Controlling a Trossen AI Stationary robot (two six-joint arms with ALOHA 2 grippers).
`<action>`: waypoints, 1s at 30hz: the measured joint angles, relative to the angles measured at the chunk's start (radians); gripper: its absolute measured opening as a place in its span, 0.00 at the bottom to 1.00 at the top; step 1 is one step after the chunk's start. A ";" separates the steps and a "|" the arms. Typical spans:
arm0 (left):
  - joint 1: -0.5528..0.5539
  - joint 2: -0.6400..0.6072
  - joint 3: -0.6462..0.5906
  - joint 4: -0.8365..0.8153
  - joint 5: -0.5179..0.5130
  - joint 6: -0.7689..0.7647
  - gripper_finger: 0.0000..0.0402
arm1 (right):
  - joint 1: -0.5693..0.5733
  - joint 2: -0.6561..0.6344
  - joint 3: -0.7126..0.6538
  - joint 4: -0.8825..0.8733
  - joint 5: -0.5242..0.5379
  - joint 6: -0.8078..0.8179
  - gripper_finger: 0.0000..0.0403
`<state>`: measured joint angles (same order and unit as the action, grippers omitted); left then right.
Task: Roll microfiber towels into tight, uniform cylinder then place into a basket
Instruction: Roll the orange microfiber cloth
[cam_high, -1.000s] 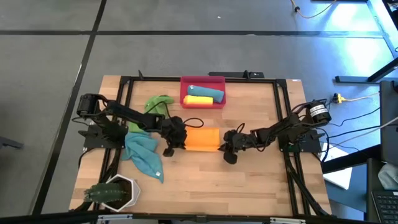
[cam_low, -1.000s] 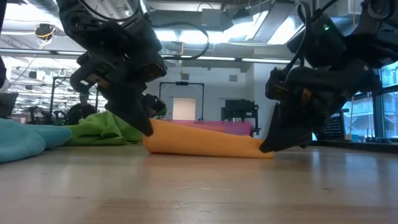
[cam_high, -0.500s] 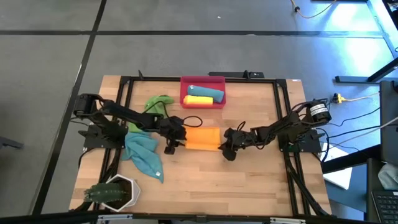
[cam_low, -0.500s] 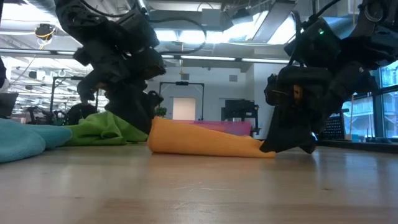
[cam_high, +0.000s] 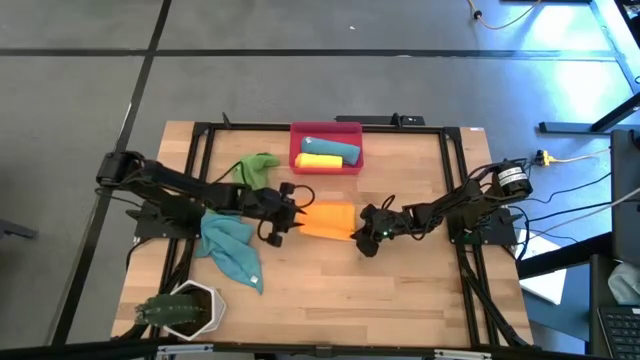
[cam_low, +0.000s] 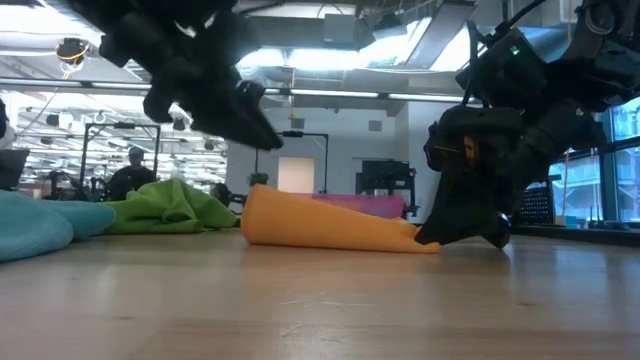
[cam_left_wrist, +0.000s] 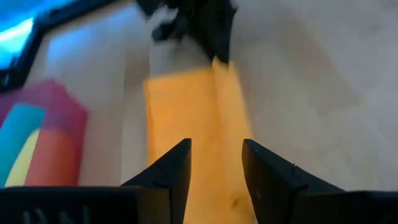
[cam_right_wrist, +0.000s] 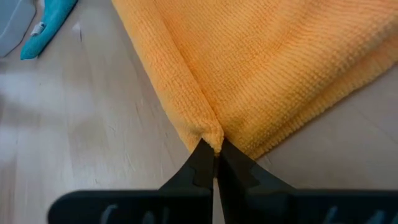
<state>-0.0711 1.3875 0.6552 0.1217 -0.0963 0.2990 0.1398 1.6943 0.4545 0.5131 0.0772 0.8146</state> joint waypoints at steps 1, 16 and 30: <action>-0.014 0.010 0.000 0.033 0.000 0.000 0.33 | 0.000 0.000 0.000 0.002 0.000 0.000 0.02; -0.084 0.340 0.000 0.436 0.002 -0.002 0.33 | -0.001 0.003 0.020 -0.002 0.002 -0.003 0.02; -0.012 0.420 0.002 0.440 0.005 -0.035 0.33 | -0.001 0.002 0.022 -0.003 0.002 -0.008 0.02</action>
<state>-0.0834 1.8076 0.6571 0.5618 -0.0917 0.2638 0.1390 1.6966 0.4763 0.5099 0.0788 0.8067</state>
